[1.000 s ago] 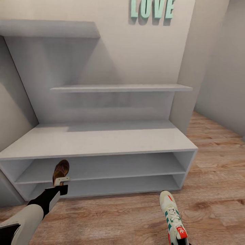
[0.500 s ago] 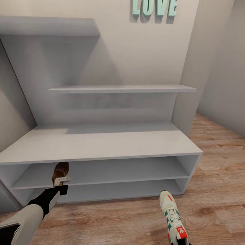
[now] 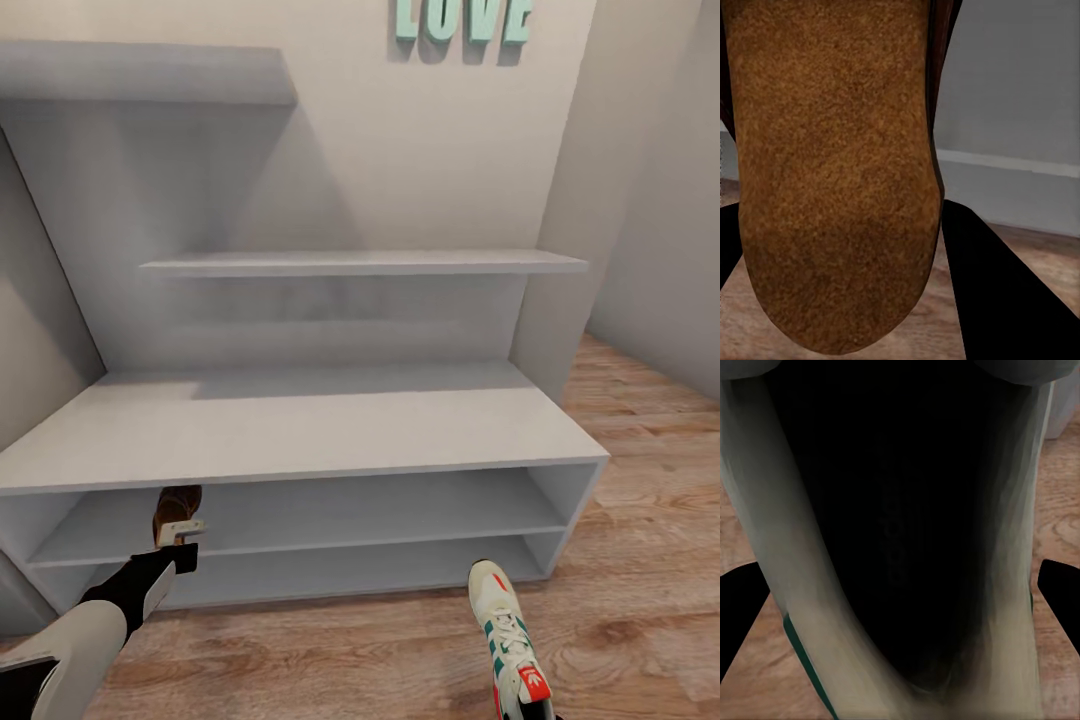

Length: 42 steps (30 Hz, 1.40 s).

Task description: Pick up the two gym shoes and the two sandals from the corridor floor and place them onto the hallstand (shoe rack) in the corridor, making sure they are on the rack and not on the floor. Arrange them so the two gym shoes are next to each other and the two sandals are next to each other.

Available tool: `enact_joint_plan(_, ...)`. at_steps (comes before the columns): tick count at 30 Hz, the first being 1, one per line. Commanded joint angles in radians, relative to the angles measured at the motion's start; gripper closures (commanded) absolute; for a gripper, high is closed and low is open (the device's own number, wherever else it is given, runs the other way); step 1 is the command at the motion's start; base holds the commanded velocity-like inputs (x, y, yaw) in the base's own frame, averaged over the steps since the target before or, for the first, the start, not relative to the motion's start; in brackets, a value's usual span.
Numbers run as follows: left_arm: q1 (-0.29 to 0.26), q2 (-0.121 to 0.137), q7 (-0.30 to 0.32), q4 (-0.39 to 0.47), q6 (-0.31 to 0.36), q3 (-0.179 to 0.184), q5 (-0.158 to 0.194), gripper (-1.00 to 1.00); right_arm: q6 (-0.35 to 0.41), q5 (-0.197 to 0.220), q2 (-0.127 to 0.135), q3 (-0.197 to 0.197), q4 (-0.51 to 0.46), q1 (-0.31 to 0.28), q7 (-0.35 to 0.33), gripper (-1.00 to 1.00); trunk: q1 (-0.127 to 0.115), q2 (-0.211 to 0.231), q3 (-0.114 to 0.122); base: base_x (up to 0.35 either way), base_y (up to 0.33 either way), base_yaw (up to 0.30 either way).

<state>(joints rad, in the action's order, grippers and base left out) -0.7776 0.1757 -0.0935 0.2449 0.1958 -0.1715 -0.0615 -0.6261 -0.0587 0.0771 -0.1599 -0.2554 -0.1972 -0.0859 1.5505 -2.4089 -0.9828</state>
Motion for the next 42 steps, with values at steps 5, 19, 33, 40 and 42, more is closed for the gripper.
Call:
enact_joint_plan(5,0.0,0.002,0.0,0.002,0.007,-0.005,-0.009,1.0,-0.003,-0.006,0.0,-0.009,0.001,-0.001,-0.008,1.0,0.0,0.0,-0.001,0.006,0.004,0.0)
enact_joint_plan(19,0.0,0.005,0.0,0.001,0.007,-0.006,-0.009,1.0,-0.003,-0.006,0.0,-0.009,0.001,-0.001,-0.008,1.0,0.0,0.0,-0.001,0.201,0.045,0.0)
enact_joint_plan(33,0.0,0.005,0.0,0.002,0.007,-0.009,-0.009,1.0,-0.003,-0.006,0.0,-0.009,0.001,-0.001,-0.008,1.0,0.0,0.0,-0.001,0.047,0.007,0.0)
enact_joint_plan(40,0.001,0.005,0.0,0.002,0.005,-0.009,-0.009,1.0,-0.003,-0.006,0.0,-0.009,0.001,-0.001,-0.008,1.0,0.0,0.0,-0.001,0.087,0.02,0.0)
enact_joint_plan(42,0.001,0.005,0.001,0.002,0.005,-0.009,-0.009,1.0,-0.003,-0.006,0.0,-0.009,0.001,-0.001,-0.008,1.0,0.0,0.0,-0.001,0.01,0.003,0.0)
